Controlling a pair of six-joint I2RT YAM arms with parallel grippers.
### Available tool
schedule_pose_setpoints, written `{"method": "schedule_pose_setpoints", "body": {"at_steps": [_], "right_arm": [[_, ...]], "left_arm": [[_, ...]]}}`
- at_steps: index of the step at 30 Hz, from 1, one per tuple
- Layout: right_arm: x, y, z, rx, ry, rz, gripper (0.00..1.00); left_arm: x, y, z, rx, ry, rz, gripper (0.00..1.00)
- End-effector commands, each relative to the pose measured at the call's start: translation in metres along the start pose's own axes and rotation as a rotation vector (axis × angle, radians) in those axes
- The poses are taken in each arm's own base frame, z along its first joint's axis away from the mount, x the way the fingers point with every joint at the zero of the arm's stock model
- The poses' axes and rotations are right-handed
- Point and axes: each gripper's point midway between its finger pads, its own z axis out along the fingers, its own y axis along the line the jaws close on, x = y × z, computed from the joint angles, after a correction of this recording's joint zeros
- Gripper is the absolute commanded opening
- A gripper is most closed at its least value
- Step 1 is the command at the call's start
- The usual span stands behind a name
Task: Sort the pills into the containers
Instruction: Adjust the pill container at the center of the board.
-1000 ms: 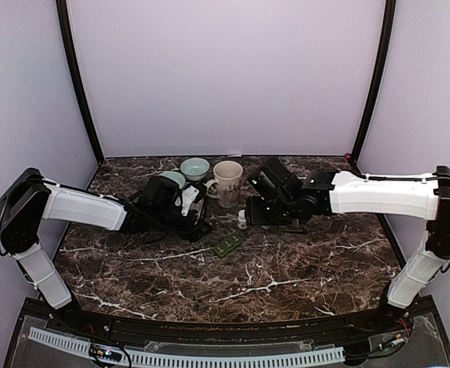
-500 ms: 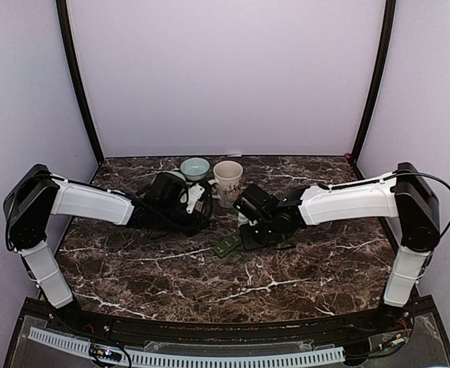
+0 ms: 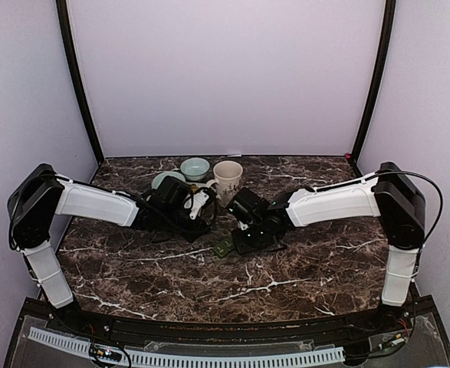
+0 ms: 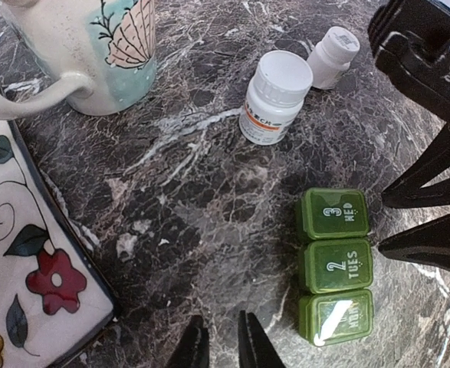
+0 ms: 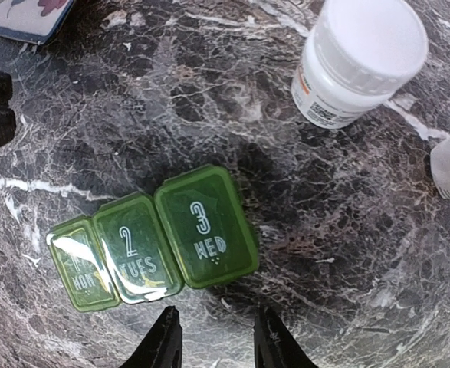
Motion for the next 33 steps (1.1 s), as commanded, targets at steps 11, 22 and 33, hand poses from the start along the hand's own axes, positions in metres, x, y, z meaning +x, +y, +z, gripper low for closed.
{"method": "schedule_pose_setpoints", "body": {"at_steps": [11,22,33], "right_arm": [[-0.011,0.019,0.012,-0.079,0.020,-0.033,0.32],[-0.016,0.032,0.019,-0.113,0.038,-0.062,0.32],[-0.017,0.035,0.024,-0.122,0.044,-0.069,0.32]], "left_arm": [[0.014,-0.013,-0.013,0.031,0.016,-0.026,0.19],[0.010,-0.013,-0.027,0.031,-0.022,-0.063,0.42],[0.013,-0.022,-0.036,0.076,-0.033,-0.066,0.64]]}}
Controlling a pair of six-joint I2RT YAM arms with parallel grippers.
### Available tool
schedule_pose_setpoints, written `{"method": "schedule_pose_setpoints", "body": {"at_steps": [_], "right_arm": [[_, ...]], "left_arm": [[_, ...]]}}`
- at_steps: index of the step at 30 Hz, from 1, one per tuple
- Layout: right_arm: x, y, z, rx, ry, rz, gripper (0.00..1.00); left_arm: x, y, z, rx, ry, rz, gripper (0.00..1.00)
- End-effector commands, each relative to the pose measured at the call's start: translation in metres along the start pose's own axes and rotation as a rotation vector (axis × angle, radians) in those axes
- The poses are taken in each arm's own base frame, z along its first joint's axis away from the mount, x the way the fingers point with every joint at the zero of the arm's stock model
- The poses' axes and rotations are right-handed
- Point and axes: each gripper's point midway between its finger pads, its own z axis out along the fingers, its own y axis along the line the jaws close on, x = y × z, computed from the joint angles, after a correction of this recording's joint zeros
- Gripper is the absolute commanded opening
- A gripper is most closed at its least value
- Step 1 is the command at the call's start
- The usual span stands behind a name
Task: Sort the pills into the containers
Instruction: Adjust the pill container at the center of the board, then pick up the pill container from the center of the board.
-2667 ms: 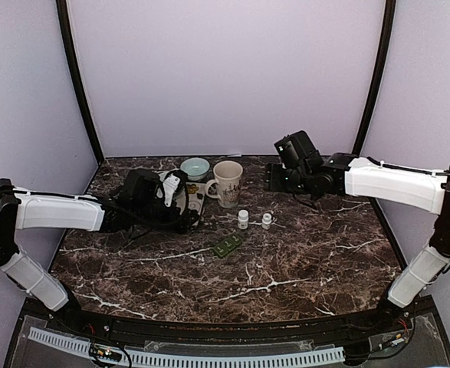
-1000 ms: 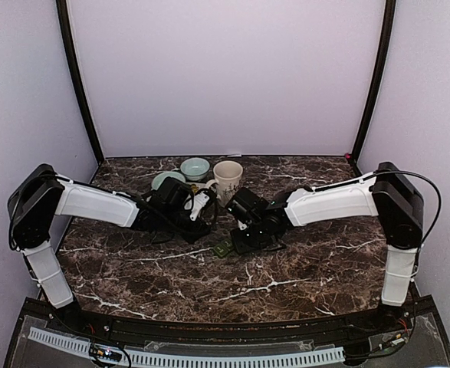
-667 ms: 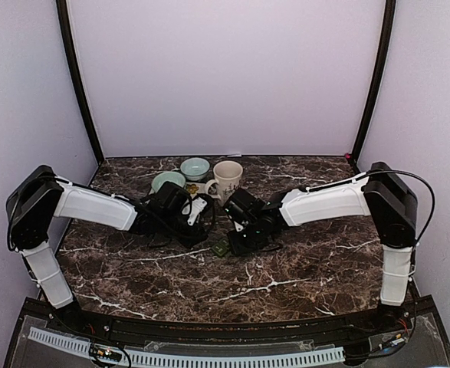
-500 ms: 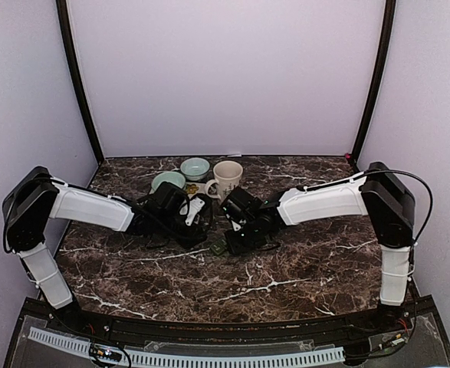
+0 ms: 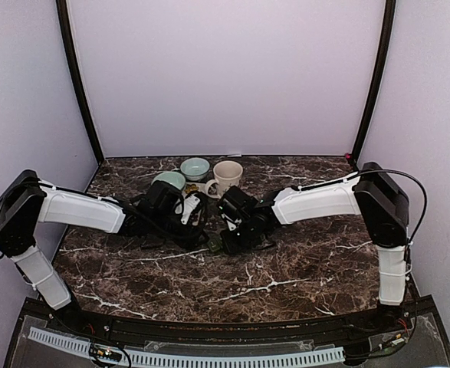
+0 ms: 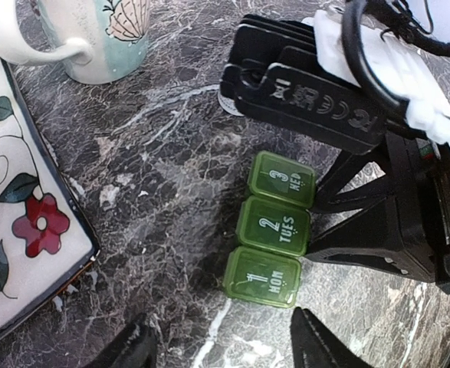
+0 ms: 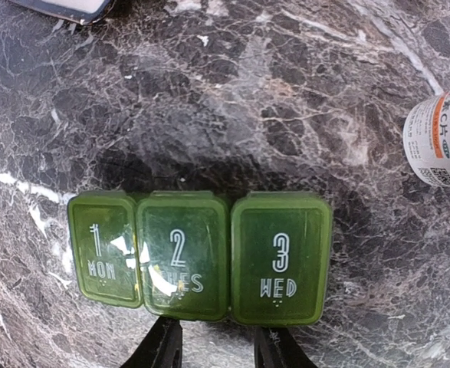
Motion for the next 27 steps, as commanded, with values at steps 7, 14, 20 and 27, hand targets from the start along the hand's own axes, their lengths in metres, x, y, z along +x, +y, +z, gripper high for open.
{"method": "schedule_pose_setpoints", "body": {"at_steps": [7,14,20,27], "right_arm": [[-0.011,0.005,-0.003,-0.026,-0.025,-0.009,0.34],[-0.009,0.000,-0.009,-0.008,-0.037,-0.004,0.34],[-0.004,-0.006,-0.014,0.001,-0.043,0.019,0.35],[0.002,-0.014,-0.023,0.017,-0.056,0.043,0.39]], "left_arm": [[0.001,-0.012,-0.007,0.049,-0.013,0.033,0.69],[0.004,-0.014,0.001,0.049,0.017,0.115,0.71],[0.007,-0.016,0.009,0.044,0.039,0.155,0.72],[0.007,-0.021,0.023,0.040,0.054,0.194,0.72]]}}
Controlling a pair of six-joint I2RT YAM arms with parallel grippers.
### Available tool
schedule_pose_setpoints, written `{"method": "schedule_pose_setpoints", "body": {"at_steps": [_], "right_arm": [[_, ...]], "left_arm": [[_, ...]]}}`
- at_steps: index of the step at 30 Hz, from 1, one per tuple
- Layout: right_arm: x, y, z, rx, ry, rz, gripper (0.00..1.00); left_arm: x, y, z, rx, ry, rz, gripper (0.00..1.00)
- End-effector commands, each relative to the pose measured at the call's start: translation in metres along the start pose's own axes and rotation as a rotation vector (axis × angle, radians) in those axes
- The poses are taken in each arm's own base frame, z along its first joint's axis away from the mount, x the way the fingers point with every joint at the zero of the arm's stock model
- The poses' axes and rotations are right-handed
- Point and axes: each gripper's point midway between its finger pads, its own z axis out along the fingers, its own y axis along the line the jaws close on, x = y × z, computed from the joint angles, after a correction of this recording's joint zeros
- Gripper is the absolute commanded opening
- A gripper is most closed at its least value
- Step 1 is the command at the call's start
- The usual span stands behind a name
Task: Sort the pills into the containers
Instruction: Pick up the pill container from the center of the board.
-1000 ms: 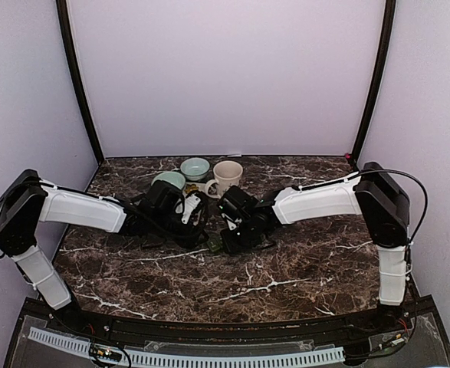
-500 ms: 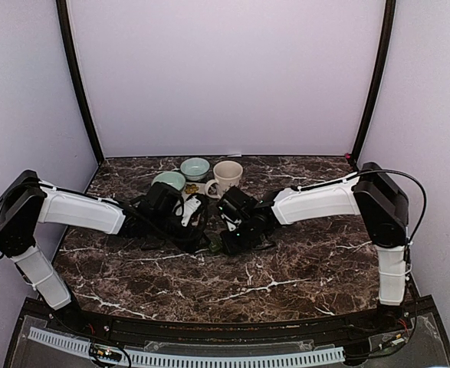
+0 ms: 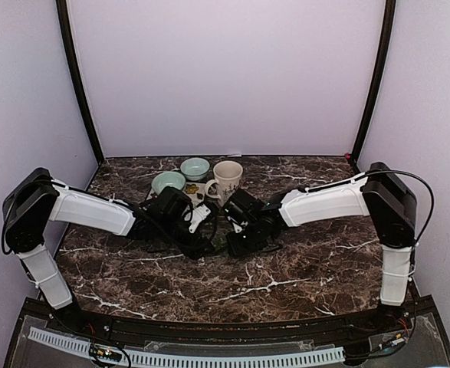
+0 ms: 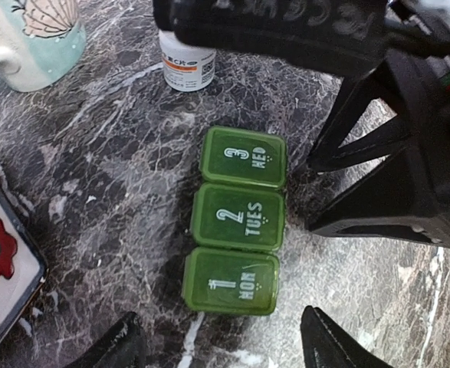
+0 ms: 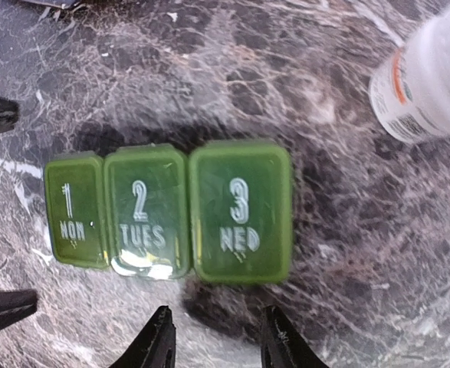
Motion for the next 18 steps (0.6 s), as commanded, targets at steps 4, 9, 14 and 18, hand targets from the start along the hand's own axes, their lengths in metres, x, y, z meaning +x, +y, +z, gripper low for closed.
{"method": "schedule_pose_setpoints", "body": {"at_steps": [4,9,14,18], "right_arm": [[-0.006,-0.009,-0.020,0.012,-0.056,0.042,0.41],[-0.002,-0.017,-0.026,0.025,-0.061,0.059,0.43],[0.001,-0.022,-0.033,0.028,-0.074,0.084,0.47],[0.003,-0.025,-0.035,0.033,-0.078,0.093,0.49]], "left_arm": [[-0.010,-0.005,0.013,-0.012,0.002,0.073,0.73],[-0.008,-0.004,0.021,-0.025,0.015,0.101,0.73],[-0.005,0.000,0.027,-0.045,0.020,0.120,0.73],[-0.008,0.003,0.030,-0.061,0.015,0.136,0.73]]}}
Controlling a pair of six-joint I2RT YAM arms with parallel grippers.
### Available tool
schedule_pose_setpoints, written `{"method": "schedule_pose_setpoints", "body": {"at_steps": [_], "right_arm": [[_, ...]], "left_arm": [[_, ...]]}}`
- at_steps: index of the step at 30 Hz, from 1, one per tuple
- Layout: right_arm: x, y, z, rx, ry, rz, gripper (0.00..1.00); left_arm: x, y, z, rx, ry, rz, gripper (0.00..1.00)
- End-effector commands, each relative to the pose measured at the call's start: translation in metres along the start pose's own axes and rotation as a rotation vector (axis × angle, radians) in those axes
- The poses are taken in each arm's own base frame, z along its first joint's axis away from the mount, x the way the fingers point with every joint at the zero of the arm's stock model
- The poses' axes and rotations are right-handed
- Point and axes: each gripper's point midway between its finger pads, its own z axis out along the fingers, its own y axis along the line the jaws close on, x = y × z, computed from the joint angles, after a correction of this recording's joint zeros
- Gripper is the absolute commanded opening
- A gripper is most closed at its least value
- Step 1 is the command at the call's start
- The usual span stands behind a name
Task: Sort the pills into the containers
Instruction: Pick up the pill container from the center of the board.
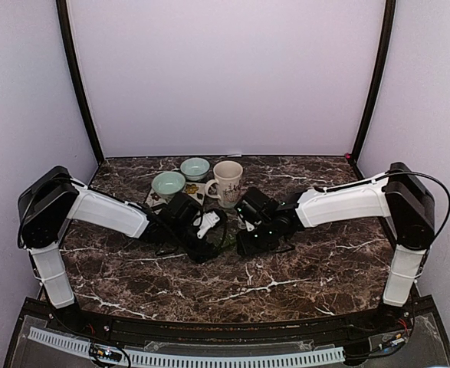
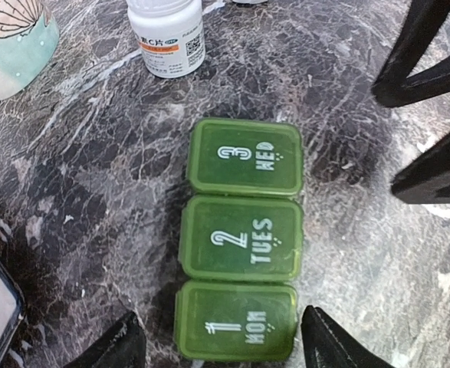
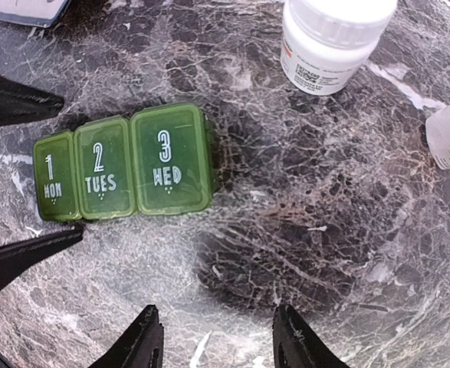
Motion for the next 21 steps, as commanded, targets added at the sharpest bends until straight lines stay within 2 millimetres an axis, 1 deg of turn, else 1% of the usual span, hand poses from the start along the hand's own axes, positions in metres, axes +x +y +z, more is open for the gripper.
{"method": "schedule_pose_setpoints", "body": {"at_steps": [1,10,15,17,18,21], "right_arm": [[-0.008,-0.004,-0.010,0.000,-0.043,0.032,0.50],[-0.007,-0.007,-0.012,0.009,-0.046,0.036,0.51],[-0.008,-0.008,-0.012,0.012,-0.047,0.036,0.51],[-0.008,-0.009,-0.013,0.012,-0.048,0.036,0.51],[-0.008,-0.009,-0.013,0.012,-0.048,0.035,0.51],[-0.009,-0.010,-0.014,0.015,-0.053,0.028,0.51]], "left_arm": [[-0.014,0.004,0.002,-0.028,-0.035,0.043,0.72],[-0.023,0.009,0.005,-0.055,-0.059,0.075,0.68],[-0.024,0.008,0.009,-0.049,-0.052,0.086,0.58],[-0.024,0.007,0.010,-0.042,-0.049,0.088,0.52],[-0.024,0.007,0.010,-0.040,-0.048,0.088,0.47],[-0.023,0.005,0.010,-0.031,-0.045,0.090,0.29]]}}
